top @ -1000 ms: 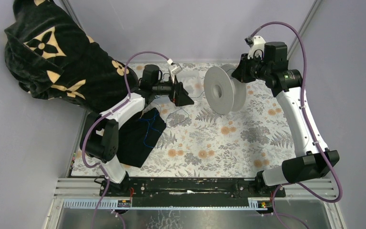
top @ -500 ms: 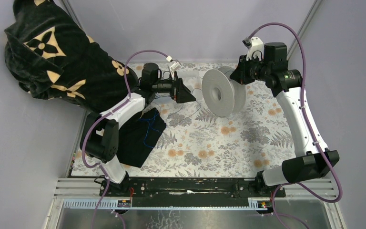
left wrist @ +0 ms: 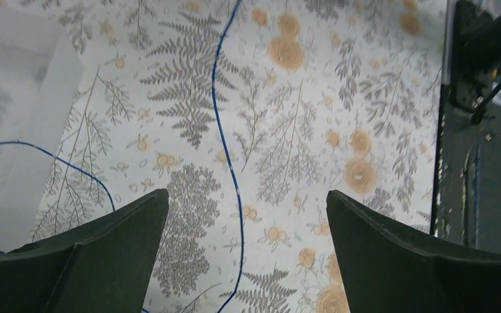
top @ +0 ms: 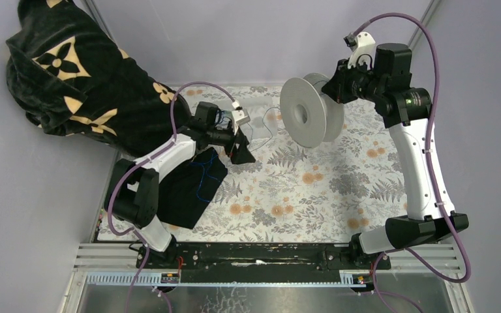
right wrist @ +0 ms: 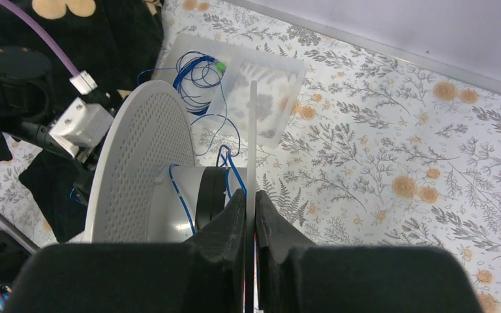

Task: Wrap the cables
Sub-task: Wrap the cable around the cable reel.

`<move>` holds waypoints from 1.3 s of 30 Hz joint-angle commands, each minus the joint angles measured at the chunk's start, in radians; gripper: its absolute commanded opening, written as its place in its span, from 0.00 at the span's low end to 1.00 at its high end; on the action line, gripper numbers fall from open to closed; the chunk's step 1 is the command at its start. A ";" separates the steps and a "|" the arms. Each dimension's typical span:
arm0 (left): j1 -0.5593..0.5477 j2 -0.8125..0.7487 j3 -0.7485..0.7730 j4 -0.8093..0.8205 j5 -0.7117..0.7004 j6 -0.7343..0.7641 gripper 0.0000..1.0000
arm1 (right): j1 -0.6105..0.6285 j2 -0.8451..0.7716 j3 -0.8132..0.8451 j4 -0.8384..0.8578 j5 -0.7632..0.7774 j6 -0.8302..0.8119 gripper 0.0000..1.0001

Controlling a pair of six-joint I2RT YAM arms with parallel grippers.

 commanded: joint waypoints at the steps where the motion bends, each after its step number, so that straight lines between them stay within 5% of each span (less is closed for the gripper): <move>1: 0.001 0.015 -0.019 -0.104 -0.044 0.207 0.95 | -0.003 -0.012 0.083 0.014 0.018 0.023 0.00; 5: -0.003 0.036 -0.032 -0.121 -0.054 0.245 0.79 | -0.003 -0.003 0.124 -0.007 0.034 0.021 0.00; 10: -0.010 0.039 -0.050 -0.187 -0.029 0.310 0.48 | -0.003 0.012 0.165 -0.012 0.088 0.014 0.00; 15: -0.042 0.027 -0.055 -0.259 -0.051 0.383 0.02 | -0.003 0.033 0.174 0.009 0.131 0.059 0.00; 24: -0.327 -0.030 -0.009 -0.469 -0.214 0.544 0.00 | -0.004 0.093 0.156 0.108 0.261 0.126 0.00; 32: -0.597 -0.041 0.196 -0.649 -0.256 0.567 0.00 | -0.001 0.113 -0.029 0.283 0.387 0.117 0.00; 39: -0.650 -0.043 0.426 -0.781 -0.168 0.577 0.00 | 0.051 0.112 -0.225 0.406 0.503 0.052 0.00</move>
